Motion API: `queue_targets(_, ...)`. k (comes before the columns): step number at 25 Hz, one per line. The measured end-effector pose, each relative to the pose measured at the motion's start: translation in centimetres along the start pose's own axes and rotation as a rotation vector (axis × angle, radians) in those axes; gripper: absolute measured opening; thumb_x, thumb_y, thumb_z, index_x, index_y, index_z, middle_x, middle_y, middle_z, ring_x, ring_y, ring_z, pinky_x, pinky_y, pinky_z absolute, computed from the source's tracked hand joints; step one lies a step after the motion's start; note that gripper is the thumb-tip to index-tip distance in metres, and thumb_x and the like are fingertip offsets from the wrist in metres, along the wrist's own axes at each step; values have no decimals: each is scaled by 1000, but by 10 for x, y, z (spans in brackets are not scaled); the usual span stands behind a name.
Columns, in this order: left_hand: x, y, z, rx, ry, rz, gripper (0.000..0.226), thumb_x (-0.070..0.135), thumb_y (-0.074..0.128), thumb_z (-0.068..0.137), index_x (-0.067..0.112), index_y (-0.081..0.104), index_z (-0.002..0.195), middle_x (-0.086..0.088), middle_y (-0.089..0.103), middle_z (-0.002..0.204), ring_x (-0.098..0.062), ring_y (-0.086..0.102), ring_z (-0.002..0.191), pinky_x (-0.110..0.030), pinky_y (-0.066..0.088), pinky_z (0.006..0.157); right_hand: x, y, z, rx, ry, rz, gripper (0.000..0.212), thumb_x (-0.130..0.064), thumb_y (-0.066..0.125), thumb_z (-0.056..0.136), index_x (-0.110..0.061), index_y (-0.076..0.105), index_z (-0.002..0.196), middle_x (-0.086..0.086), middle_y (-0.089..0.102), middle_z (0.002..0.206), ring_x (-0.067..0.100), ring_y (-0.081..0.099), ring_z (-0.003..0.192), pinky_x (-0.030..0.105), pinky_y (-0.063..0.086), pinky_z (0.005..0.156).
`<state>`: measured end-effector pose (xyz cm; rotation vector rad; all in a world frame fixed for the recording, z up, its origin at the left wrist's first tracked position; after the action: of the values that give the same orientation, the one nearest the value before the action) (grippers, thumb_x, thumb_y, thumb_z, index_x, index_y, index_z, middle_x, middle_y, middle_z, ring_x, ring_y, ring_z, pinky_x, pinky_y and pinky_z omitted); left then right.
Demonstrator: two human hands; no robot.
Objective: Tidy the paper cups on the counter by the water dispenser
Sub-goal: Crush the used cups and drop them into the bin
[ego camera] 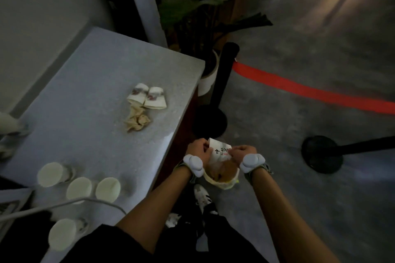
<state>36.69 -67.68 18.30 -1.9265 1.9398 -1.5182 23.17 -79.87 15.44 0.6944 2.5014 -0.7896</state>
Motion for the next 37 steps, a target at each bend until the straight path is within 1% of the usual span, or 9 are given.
queue_targets(3, -1, 26, 13, -53, -20, 50, 30, 27, 61, 91, 8, 65, 114, -11, 70, 116, -29, 65, 109, -36, 53, 93, 19, -2, 16, 1, 78, -42, 36, -21, 70, 83, -3, 68, 115, 18, 68, 118, 33, 64, 112, 35, 51, 95)
queue_targets(8, -1, 52, 31, -130, -5, 110, 33, 29, 57, 93, 8, 64, 117, -13, 69, 118, -31, 64, 109, -39, 53, 93, 34, -11, 33, -34, 41, -79, 36, -20, 67, 87, 0, 68, 117, 20, 67, 118, 35, 62, 112, 43, 50, 100)
queue_targets(13, -6, 48, 43, -148, -4, 144, 32, 31, 55, 93, 9, 63, 116, -13, 70, 114, -30, 65, 106, -36, 54, 91, 43, -25, 43, -71, 173, -164, 47, -24, 61, 91, 3, 55, 129, 5, 49, 104, 17, 46, 95, 28, 43, 86)
queue_targets(18, -9, 9, 46, -37, -24, 123, 29, 31, 56, 94, 12, 64, 113, -10, 70, 114, -27, 66, 106, -35, 54, 91, 17, -21, 43, -91, 165, -208, 49, -24, 61, 90, 3, 54, 130, 9, 55, 108, 16, 44, 93, 26, 39, 80)
queue_targets(23, -18, -57, 37, 153, -9, 40, 28, 30, 56, 94, 12, 64, 113, -10, 70, 113, -27, 66, 105, -35, 54, 91, -52, 11, 33, -49, -15, -218, 36, -17, 57, 90, 0, 62, 122, 20, 62, 127, 18, 48, 87, 23, 38, 75)
queue_targets(26, -33, -97, 29, 270, -38, -52, 24, 28, 58, 93, 12, 64, 109, -9, 71, 109, -26, 68, 100, -33, 54, 87, -96, 42, 26, -79, -120, -137, 32, -16, 61, 88, -1, 66, 116, 21, 66, 122, 26, 61, 92, 32, 53, 91)
queue_targets(31, -85, -169, 15, 416, -118, -133, 27, 27, 59, 92, 10, 63, 113, -11, 70, 110, -28, 67, 100, -25, 49, 82, -160, 116, 3, -229, -267, -173, 33, -14, 58, 93, 6, 64, 118, 27, 63, 123, 45, 61, 107, 52, 47, 101)
queue_targets(33, -102, -191, 11, 472, -125, -98, 28, 26, 60, 91, 10, 63, 114, -13, 68, 114, -29, 66, 102, -31, 53, 88, -174, 144, -4, -282, -307, -158, 35, -12, 52, 96, 11, 58, 123, 29, 57, 130, 43, 60, 100, 51, 44, 104)
queue_targets(37, -133, -227, 9, 540, -131, -109, 34, 25, 65, 88, 10, 61, 119, -16, 60, 120, -29, 64, 104, -34, 52, 91, -201, 190, -23, -338, -362, -264, 39, -17, 39, 101, -1, 51, 135, 16, 54, 139, 32, 54, 125, 41, 43, 108)
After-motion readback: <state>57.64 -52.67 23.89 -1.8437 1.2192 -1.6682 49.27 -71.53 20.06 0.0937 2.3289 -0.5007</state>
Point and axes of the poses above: each hand's wrist, its own z-axis towards the middle knuckle, its own y-axis out of the palm, x = y × z, the point moved 6 cm from there along z, towards the middle knuckle
